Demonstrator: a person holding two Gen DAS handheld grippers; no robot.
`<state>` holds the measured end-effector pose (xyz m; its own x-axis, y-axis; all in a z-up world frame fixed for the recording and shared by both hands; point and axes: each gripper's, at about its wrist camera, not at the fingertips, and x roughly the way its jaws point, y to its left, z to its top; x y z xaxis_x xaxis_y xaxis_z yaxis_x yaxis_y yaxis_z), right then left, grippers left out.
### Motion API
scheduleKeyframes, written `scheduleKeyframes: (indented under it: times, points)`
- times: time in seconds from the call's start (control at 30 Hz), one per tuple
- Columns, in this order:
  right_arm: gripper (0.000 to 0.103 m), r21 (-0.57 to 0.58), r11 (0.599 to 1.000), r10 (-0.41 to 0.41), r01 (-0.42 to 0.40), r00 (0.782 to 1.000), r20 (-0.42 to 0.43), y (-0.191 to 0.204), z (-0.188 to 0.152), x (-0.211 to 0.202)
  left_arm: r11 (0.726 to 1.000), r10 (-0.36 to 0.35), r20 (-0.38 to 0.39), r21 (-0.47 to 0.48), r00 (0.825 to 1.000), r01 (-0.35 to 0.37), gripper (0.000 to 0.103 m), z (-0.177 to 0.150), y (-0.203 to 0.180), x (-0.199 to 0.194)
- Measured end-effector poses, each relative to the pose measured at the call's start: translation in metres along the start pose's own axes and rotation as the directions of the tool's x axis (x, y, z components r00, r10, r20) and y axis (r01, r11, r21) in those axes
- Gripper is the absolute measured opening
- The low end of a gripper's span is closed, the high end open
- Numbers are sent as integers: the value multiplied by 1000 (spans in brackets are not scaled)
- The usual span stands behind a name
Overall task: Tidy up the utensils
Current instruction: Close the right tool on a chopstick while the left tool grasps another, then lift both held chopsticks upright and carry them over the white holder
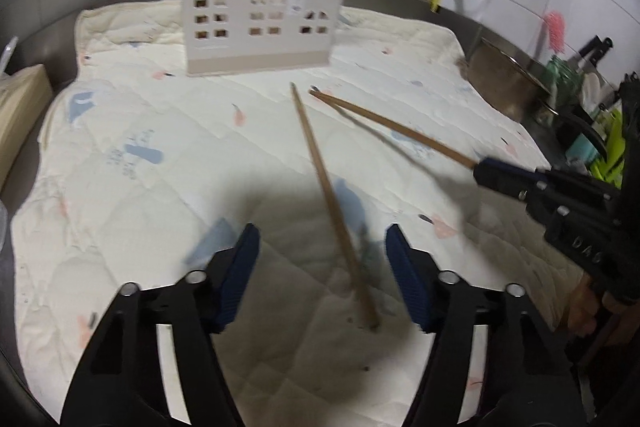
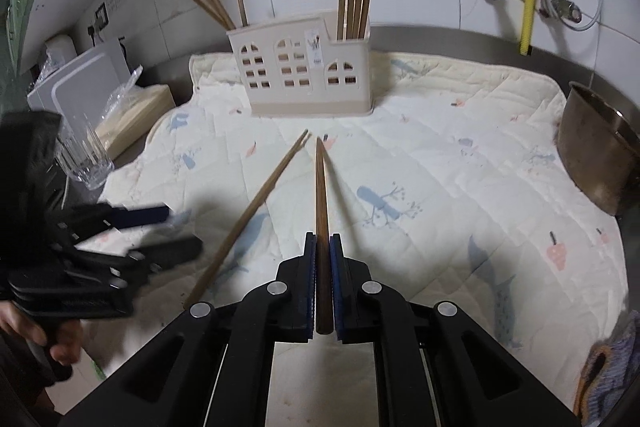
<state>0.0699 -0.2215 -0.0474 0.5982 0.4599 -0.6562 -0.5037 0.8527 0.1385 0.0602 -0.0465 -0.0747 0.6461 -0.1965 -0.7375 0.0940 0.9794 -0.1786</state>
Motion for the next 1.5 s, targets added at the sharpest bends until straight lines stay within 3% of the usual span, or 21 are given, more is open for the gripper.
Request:
scheduleKeyframes:
  times: [0.17,0.27,0.53,0.67,0.9,1.5]
  points:
    - [7,-2,1000,2,-2,999,37,0,5,-13,999,-36,-36,-4,999,35,33,-2,-6,13]
    - [7,0,1000,6,-6,999,54,-1,7,-19,999,-50,-56,-19,997,49,26,-3,-6,20]
    - [6,2,1000,13,-13,999,49,-4,4,-18,999,-44,-69,-25,997,42,22,-2,-8,28]
    - [6,12,1000,18,-18,1000,17,-6,-4,-10,1000,-2,-69,-1,998,2,12,-1,-10,31]
    - [7,23,1000,18,-17,999,-46,-11,-19,8,1000,20,-59,-8,998,-20,7,2,-6,24]
    - [7,-21,1000,-25,22,993,-117,-8,-29,31,999,39,107,4,994,-40,6,41,10,-37]
